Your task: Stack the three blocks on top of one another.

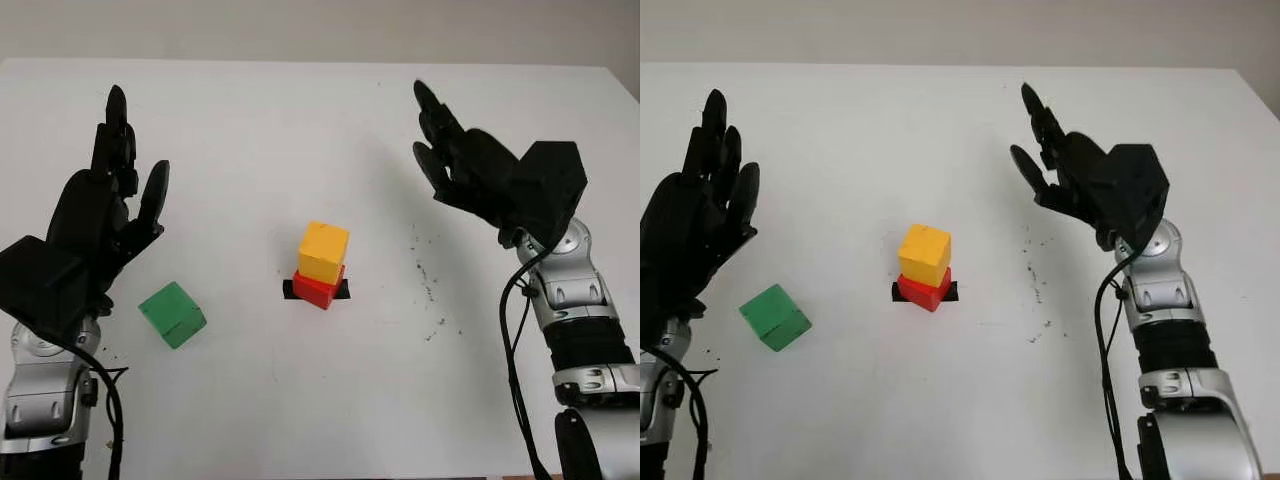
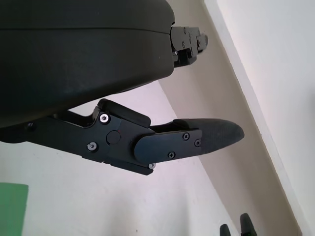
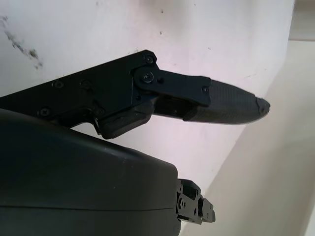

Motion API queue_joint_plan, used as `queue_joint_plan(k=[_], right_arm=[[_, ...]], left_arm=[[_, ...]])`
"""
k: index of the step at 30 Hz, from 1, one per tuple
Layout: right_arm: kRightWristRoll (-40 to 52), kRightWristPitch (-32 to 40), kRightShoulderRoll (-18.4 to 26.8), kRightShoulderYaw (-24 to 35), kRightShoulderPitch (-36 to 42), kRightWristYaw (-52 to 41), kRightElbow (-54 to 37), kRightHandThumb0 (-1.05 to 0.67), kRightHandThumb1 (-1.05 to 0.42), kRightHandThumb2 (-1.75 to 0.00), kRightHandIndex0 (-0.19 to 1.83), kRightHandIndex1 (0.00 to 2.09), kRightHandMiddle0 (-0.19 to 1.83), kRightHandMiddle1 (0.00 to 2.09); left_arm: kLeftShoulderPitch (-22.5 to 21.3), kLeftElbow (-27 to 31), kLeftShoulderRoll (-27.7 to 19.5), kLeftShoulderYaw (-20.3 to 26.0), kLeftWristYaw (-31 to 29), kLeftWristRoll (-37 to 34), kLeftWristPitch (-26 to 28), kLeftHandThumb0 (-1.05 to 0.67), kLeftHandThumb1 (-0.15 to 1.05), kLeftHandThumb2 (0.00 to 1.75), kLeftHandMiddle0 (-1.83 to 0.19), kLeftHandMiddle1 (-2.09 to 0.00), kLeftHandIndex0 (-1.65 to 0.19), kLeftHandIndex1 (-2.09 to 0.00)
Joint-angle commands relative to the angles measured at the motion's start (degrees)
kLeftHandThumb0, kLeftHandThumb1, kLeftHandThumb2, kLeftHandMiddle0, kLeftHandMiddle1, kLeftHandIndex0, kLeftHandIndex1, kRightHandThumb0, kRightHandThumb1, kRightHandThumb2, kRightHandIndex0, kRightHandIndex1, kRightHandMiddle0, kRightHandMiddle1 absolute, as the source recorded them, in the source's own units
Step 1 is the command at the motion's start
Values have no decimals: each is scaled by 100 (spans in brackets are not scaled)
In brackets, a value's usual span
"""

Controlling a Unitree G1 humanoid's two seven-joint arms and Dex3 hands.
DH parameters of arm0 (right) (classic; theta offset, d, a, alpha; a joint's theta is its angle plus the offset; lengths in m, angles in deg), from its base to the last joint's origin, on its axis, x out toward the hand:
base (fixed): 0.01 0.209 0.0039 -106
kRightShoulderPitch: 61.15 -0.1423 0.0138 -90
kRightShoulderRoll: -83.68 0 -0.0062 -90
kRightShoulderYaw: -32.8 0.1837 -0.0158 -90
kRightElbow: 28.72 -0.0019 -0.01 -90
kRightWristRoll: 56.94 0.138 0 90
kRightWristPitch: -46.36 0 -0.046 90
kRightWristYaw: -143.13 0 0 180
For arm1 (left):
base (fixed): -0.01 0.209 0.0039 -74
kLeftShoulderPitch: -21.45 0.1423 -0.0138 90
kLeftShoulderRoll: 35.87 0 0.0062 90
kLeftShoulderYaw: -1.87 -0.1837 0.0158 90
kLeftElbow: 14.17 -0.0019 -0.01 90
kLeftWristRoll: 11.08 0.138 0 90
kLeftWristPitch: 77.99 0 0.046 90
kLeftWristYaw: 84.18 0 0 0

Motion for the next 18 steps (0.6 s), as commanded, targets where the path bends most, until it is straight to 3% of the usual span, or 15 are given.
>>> queue_joint_plan(k=[1,4,6,9,12,18], right_arm=[[191,54,-129,172,191,77,-134,-76,-105,-76,-19,0,-19,0],[302,27,-222,244,305,150,-98,-75,-105,-78,-19,0,-19,0],[315,34,-252,260,354,184,-103,-77,-105,-78,-19,0,-19,0],[354,34,-248,255,426,108,-163,-78,-105,-77,-19,0,-19,0],[383,6,-266,254,463,79,-198,-77,-105,-79,-19,0,-19,0],[443,-42,-327,290,478,138,-244,-76,-105,-81,-19,0,-19,0]], left_arm=[[125,261,-310,103,-125,148,-119,-63,105,37,-30,-15,-20,-20],[208,581,-843,281,-597,30,221,-61,105,28,-48,-14,-35,-24],[235,703,-1315,397,-1041,3,383,-62,105,15,-48,-10,-40,-23],[267,884,-2349,473,-1903,252,626,-66,98,7,-33,-3,-36,-16],[140,829,-3440,381,-2889,527,299,-63,88,3,-17,-1,-31,-8],[101,901,-4256,222,-3656,875,7,-63,75,2,-4,-3,-29,-5]])
